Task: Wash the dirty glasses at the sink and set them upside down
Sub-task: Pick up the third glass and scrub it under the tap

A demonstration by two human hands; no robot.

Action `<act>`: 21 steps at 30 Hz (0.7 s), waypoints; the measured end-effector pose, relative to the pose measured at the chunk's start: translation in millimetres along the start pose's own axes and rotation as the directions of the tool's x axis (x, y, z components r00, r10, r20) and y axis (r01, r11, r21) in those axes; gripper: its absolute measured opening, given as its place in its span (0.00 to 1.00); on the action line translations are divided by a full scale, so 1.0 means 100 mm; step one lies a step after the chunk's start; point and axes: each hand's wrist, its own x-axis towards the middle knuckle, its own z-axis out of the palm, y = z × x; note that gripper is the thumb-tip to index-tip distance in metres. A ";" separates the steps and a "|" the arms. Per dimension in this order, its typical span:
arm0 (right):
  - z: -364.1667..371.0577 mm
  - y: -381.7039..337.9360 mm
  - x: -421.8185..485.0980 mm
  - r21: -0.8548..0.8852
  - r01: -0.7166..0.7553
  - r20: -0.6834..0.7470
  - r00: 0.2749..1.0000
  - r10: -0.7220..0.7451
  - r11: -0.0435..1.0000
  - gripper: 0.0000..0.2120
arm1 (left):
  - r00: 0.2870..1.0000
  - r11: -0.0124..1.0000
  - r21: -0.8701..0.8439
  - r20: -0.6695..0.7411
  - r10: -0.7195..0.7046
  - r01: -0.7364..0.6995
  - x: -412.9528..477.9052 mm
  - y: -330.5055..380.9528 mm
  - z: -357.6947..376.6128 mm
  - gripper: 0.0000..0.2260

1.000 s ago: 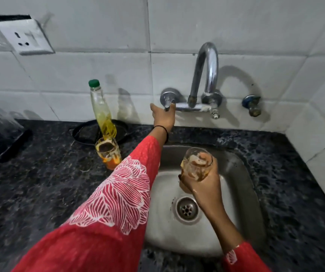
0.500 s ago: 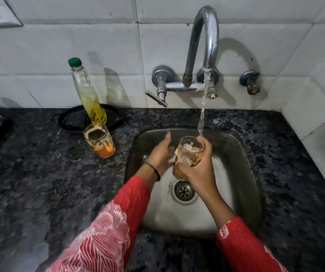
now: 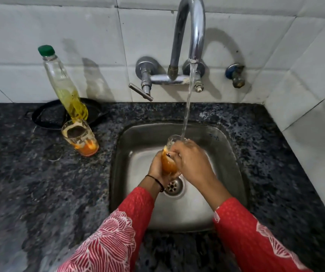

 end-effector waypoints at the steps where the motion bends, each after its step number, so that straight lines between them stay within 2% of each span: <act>1: -0.03 -0.01 0.03 -0.044 0.018 0.019 1.000 -0.017 0.999 0.07 | 1.000 0.999 -0.023 0.009 0.026 -0.026 0.02 0.03 0.01 0.15; 3: -0.05 -0.03 0.08 -0.085 0.008 0.083 0.997 -0.001 0.996 0.08 | 0.998 0.995 -0.085 0.010 0.060 -0.059 0.10 0.03 -0.01 0.15; 5: -0.02 -0.04 0.09 -0.032 -0.049 0.104 0.993 0.052 0.998 0.07 | 0.996 0.987 -0.136 0.017 0.088 -0.085 0.17 -0.01 -0.05 0.15; 7: 0.07 -0.01 0.07 0.022 -0.119 0.121 0.986 0.115 0.993 0.06 | 0.996 0.991 -0.107 0.024 0.081 -0.078 0.23 -0.08 -0.09 0.18; 9: 0.18 0.06 0.03 0.026 -0.158 0.227 0.963 0.148 0.987 0.11 | 1.000 0.999 -0.035 0.023 0.013 -0.013 0.29 -0.13 -0.14 0.22; 11: 0.25 0.18 -0.01 -0.025 -0.090 0.384 0.919 0.093 0.996 0.19 | 0.997 0.994 0.076 -0.002 -0.084 0.083 0.34 -0.11 -0.19 0.24; 13: 0.23 0.31 -0.02 -0.087 0.115 0.500 0.864 -0.056 0.990 0.23 | 0.985 0.966 0.194 -0.037 -0.167 0.171 0.43 -0.06 -0.23 0.25; 15: 0.20 0.43 0.03 -0.102 0.249 0.525 0.836 -0.161 0.963 0.20 | 0.979 0.948 0.242 -0.047 -0.200 0.205 0.50 0.01 -0.27 0.26; 16: 0.22 0.46 0.06 -0.100 0.241 0.512 0.844 -0.158 0.965 0.18 | 0.980 0.956 0.216 -0.044 -0.192 0.197 0.53 0.02 -0.27 0.26; 17: 0.25 0.44 0.10 -0.095 0.205 0.474 0.870 -0.137 0.974 0.16 | 0.985 0.971 0.171 -0.024 -0.168 0.170 0.55 0.03 -0.26 0.26; 18: 0.30 0.40 0.14 -0.037 0.104 0.399 0.913 -0.081 0.994 0.16 | 0.992 0.985 0.116 -0.023 -0.126 0.128 0.58 0.02 -0.24 0.27; 19: 0.37 0.35 0.18 0.127 -0.100 0.320 0.946 0.055 0.987 0.15 | 0.996 0.995 0.053 -0.040 -0.081 0.083 0.60 0.01 -0.20 0.27; 20: 0.42 0.26 0.23 0.398 -0.337 0.272 0.932 0.241 0.853 0.12 | 0.996 0.998 0.011 -0.061 -0.058 0.059 0.63 -0.01 -0.18 0.27; 21: 0.50 0.16 0.26 0.624 -0.506 0.310 0.860 0.406 0.595 0.10 | 0.996 0.999 -0.008 -0.067 -0.053 0.052 0.65 -0.02 -0.16 0.28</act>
